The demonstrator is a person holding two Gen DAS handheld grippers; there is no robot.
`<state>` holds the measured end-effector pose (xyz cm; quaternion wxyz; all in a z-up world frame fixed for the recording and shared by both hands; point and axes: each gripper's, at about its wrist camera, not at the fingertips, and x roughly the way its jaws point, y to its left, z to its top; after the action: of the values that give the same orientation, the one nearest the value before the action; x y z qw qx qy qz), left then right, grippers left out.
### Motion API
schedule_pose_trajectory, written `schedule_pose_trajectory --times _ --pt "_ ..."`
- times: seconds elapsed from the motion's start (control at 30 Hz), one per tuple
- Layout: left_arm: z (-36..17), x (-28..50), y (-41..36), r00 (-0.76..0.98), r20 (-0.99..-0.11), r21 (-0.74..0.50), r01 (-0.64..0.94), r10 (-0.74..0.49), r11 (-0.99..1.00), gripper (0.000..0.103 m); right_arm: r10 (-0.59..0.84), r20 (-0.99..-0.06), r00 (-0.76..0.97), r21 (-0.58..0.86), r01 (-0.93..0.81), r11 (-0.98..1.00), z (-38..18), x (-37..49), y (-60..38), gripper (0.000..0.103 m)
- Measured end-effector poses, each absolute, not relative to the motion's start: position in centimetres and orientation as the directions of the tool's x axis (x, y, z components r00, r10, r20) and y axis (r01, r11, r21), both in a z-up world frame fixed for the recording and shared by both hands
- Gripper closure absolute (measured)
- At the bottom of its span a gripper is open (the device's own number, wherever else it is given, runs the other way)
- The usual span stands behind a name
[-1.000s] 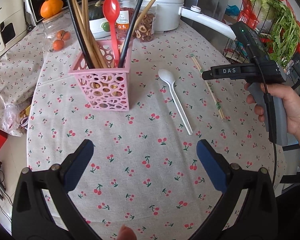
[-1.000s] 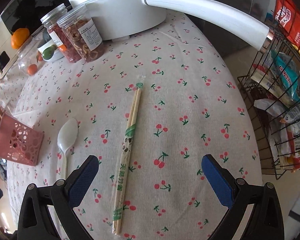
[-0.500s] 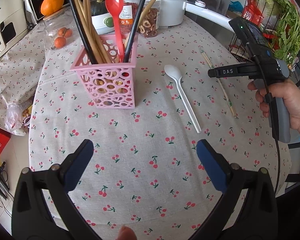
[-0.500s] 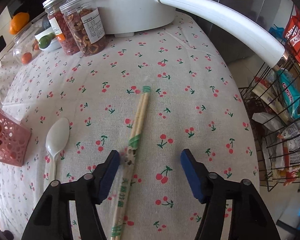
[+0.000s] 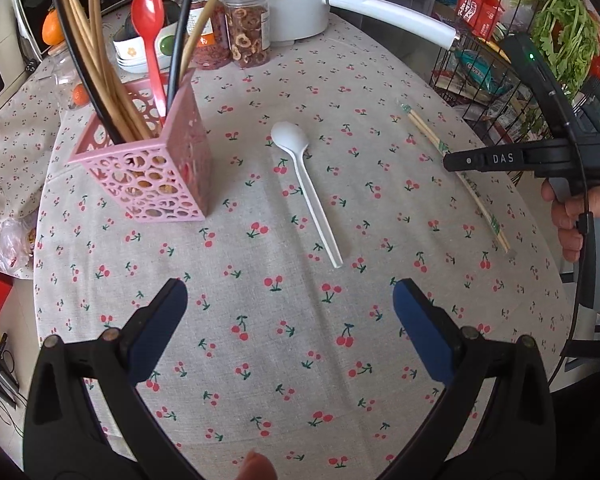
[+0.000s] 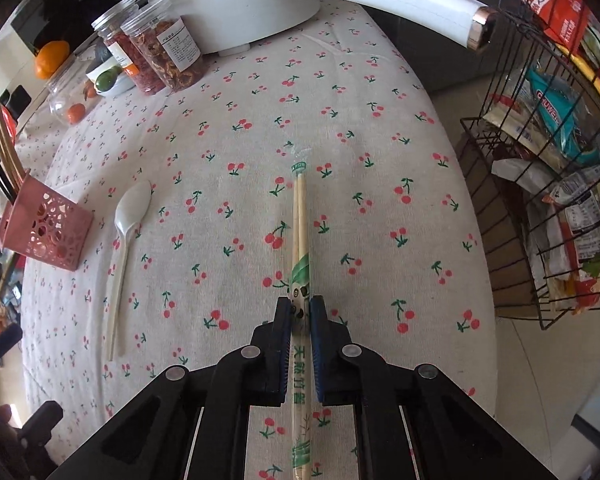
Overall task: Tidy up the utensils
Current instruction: 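Close the left tool on the white plastic spoon while the right tool holds the wrapped chopsticks, then lift and carry the white spoon and wrapped chopsticks upright over the pink basket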
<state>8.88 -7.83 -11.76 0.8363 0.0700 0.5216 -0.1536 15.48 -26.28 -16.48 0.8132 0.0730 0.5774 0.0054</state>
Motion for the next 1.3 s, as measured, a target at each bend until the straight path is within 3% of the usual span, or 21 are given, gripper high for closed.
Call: schedule_pose_trajectory --times 0.07,0.23,0.33,0.57,0.67,0.73,0.97,1.3 --pt "-11.5 9.2 -8.8 0.417 -0.889 -0.045 0.334 -0.190 0.941 0.003 0.098 -0.936 0.339 0.137 0.091 0.986 -16.1 14.8 -27.2 0.094" --pt "-12.5 11.7 -11.7 0.402 -0.891 -0.078 0.320 -0.210 0.944 0.037 0.098 -0.933 0.347 0.147 0.118 0.982 -15.7 13.9 -28.7 0.094" --pt "-14.0 13.5 -12.7 0.394 -0.902 -0.064 0.282 -0.177 0.957 0.048 0.105 -0.931 0.350 0.158 0.126 0.979 -15.5 13.8 -29.1 0.094" --pt "-16.9 13.3 -12.4 0.370 -0.919 -0.037 0.255 -0.133 0.966 0.060 0.121 -0.923 0.364 0.173 0.114 0.978 -14.9 13.7 -29.1 0.094" --pt "-16.8 12.7 -12.1 0.368 -0.920 -0.035 0.269 -0.137 0.962 0.070 0.124 -0.922 0.368 0.174 0.108 0.979 -14.7 13.6 -28.8 0.094" --pt "-16.5 12.2 -11.9 0.363 -0.921 -0.033 0.290 -0.141 0.957 0.090 0.129 -0.919 0.372 0.180 0.106 0.978 -14.5 13.5 -28.7 0.094" --pt "-14.9 9.6 -10.3 0.382 -0.911 -0.021 0.330 -0.154 0.944 0.093 0.142 -0.905 0.401 0.197 0.099 0.975 -13.1 12.0 -28.1 0.094" --pt "-7.5 5.2 -6.3 0.529 -0.809 -0.049 0.375 -0.256 0.926 0.093 0.155 -0.860 0.486 0.213 0.066 0.975 -9.7 9.1 -25.8 0.094"
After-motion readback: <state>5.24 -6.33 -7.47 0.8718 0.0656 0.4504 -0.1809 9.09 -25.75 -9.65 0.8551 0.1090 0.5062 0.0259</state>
